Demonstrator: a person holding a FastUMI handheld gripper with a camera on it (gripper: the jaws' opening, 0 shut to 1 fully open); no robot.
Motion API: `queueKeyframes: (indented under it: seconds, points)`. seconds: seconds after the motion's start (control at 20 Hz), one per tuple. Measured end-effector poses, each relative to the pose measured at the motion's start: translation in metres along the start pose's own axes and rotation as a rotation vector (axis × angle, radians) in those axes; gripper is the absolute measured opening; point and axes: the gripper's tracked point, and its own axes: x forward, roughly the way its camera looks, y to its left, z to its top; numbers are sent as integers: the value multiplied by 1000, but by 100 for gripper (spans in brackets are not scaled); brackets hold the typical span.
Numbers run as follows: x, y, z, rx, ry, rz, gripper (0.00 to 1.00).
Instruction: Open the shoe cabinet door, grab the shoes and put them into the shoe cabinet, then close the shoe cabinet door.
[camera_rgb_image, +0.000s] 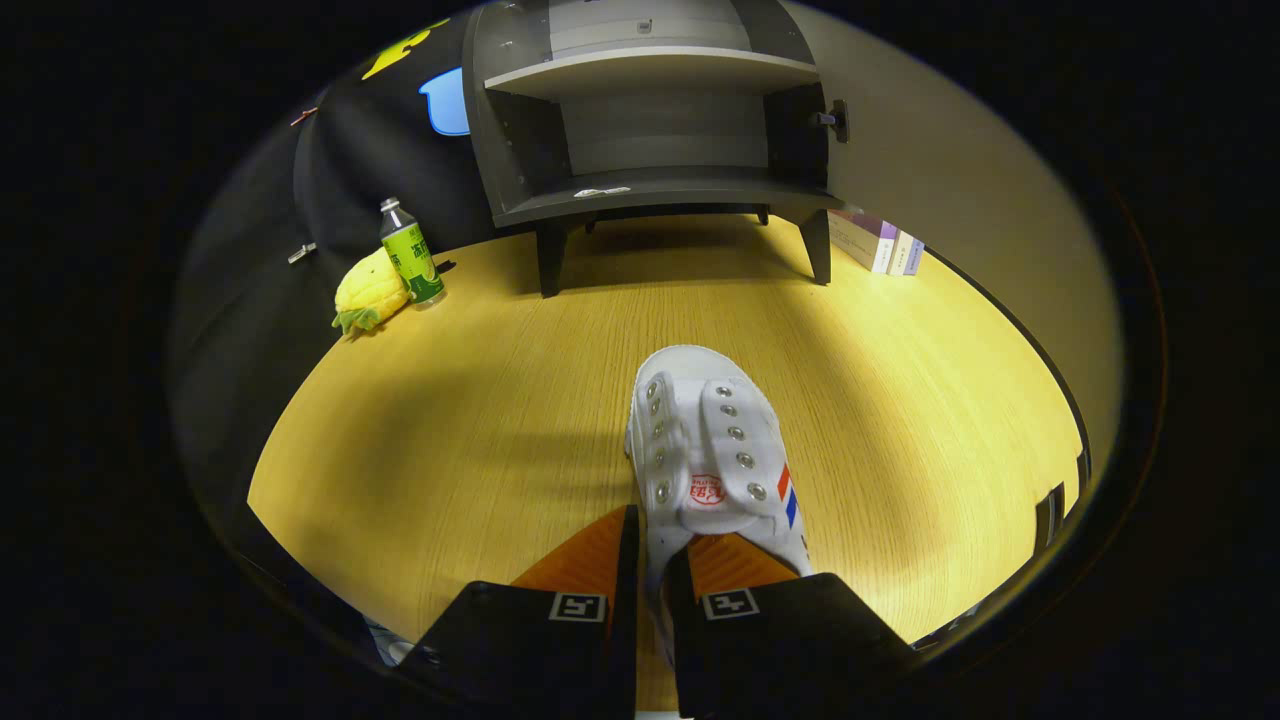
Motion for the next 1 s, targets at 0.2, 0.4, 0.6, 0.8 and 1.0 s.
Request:
queueKeyframes:
  seconds: [0.2, 0.4, 0.6, 0.8, 1.0]
  points:
    - [9, 3, 5, -9, -25, 9, 20]
    - [14, -2, 13, 18, -83, 11, 18]
    - [19, -5, 12, 24, -101, -3, 19]
    - [22, -3, 11, -3, -83, -15, 19]
    - [8, -9, 16, 31, -105, -18, 19]
